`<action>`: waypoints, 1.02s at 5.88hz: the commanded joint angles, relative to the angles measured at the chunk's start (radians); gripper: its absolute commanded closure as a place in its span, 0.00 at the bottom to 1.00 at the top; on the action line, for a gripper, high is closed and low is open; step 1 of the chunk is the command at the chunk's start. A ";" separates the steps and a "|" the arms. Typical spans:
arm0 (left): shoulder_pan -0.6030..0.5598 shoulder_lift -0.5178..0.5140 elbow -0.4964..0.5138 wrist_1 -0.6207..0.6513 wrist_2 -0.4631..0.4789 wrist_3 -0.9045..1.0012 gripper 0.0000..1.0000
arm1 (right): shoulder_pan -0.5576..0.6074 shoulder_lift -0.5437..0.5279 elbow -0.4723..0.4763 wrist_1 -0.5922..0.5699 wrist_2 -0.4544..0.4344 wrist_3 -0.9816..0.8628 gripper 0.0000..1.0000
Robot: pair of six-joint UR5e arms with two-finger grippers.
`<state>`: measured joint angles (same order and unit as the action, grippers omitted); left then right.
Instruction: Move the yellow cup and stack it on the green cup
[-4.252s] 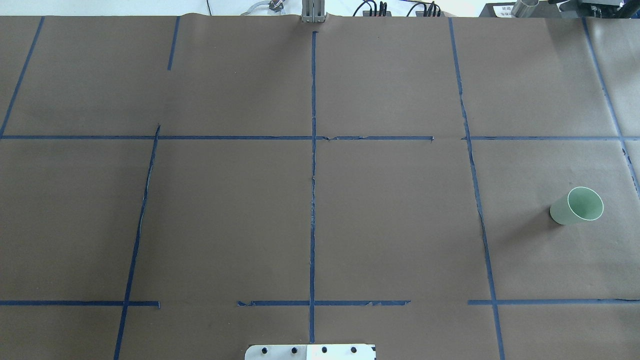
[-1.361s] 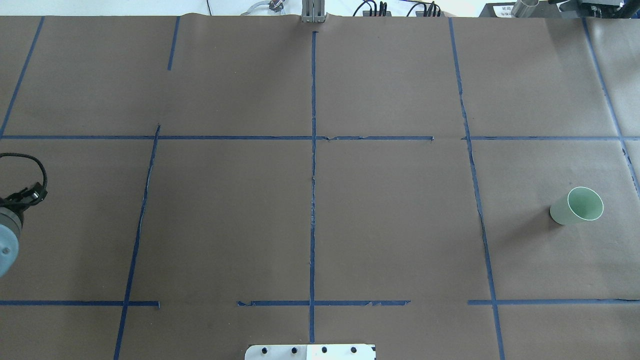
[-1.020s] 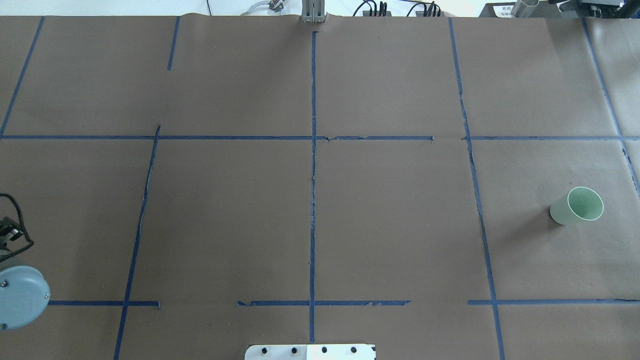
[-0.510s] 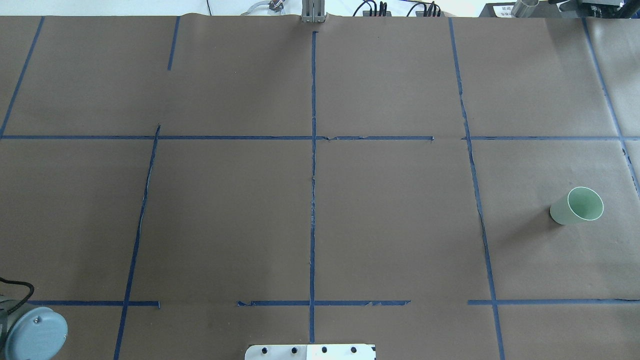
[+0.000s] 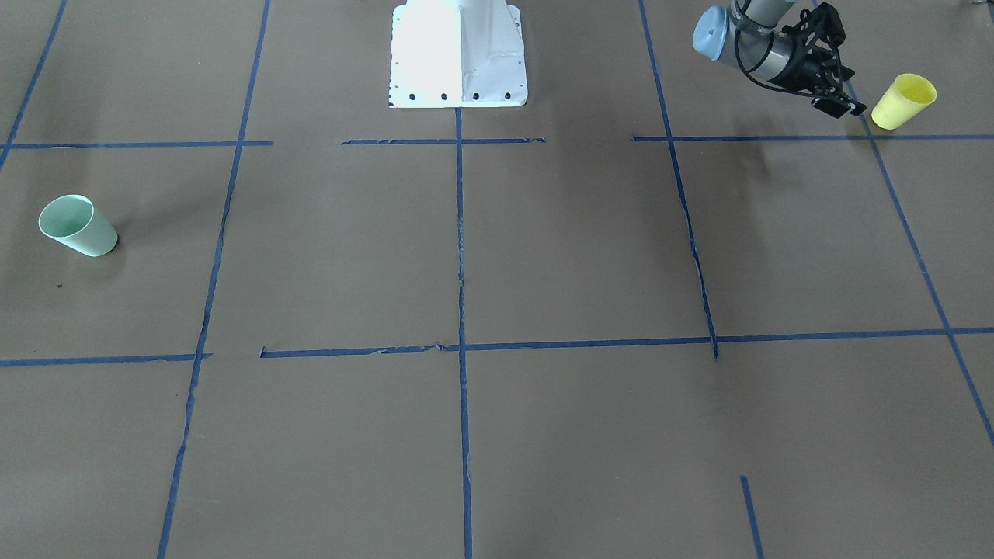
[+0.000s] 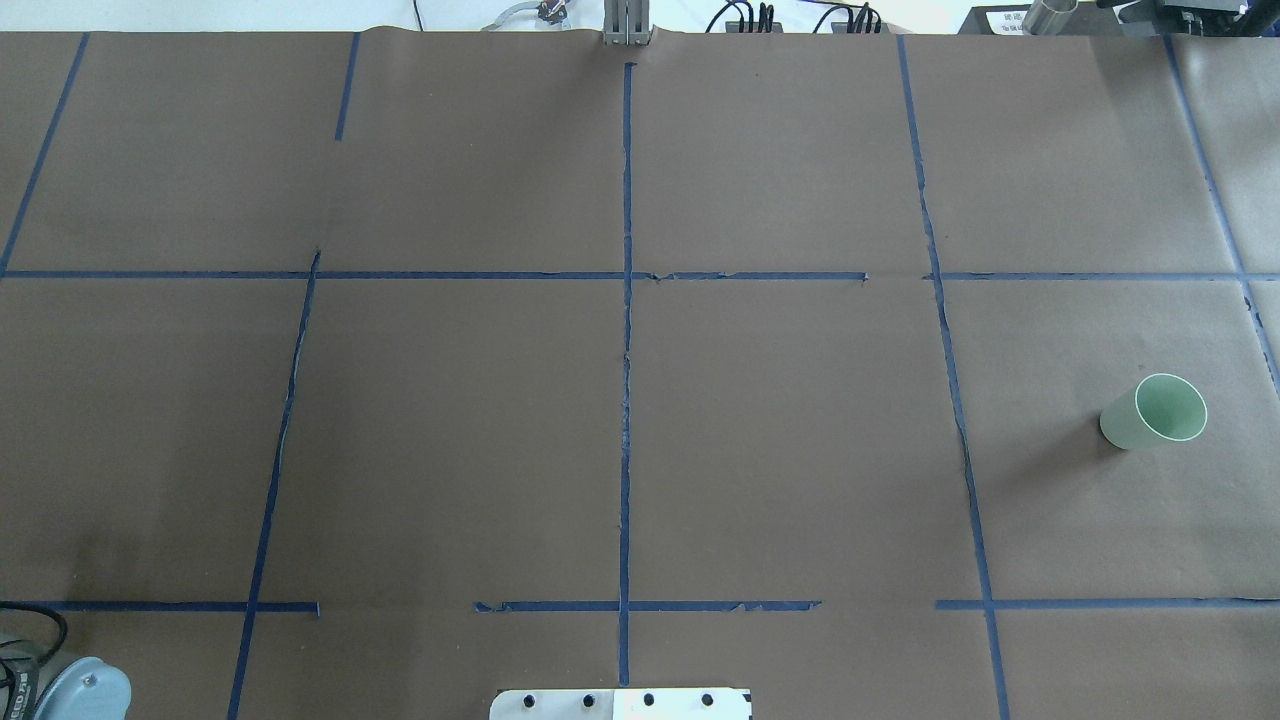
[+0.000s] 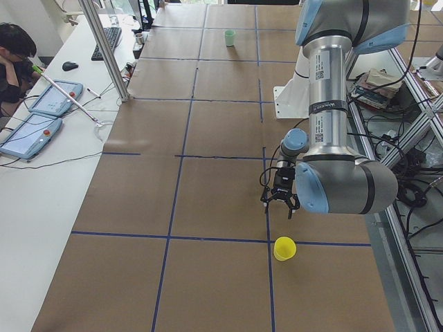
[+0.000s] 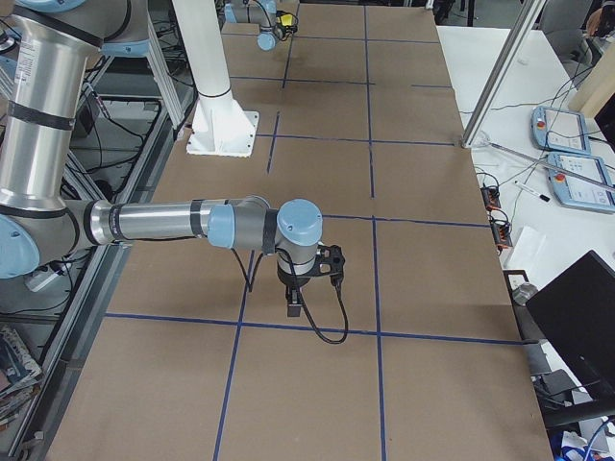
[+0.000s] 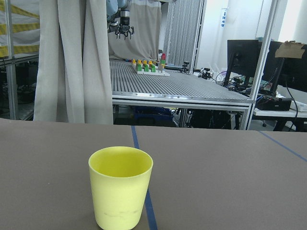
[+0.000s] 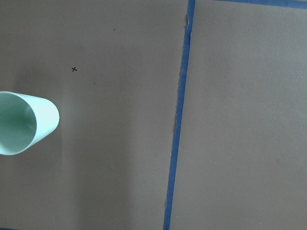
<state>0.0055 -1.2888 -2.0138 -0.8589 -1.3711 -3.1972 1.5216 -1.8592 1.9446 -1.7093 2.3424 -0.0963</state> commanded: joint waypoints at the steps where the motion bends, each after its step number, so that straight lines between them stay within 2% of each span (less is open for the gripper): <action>1: 0.074 0.043 0.077 -0.084 -0.003 -0.004 0.00 | 0.000 0.000 0.000 0.000 0.000 -0.002 0.00; 2: 0.120 0.061 0.114 -0.151 -0.003 -0.006 0.00 | 0.000 0.000 0.000 0.000 -0.002 -0.002 0.00; 6: 0.145 0.124 0.161 -0.258 0.000 0.000 0.00 | -0.001 0.003 0.000 0.000 -0.003 0.000 0.00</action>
<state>0.1453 -1.1880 -1.8623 -1.0873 -1.3728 -3.1993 1.5203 -1.8567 1.9451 -1.7088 2.3394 -0.0978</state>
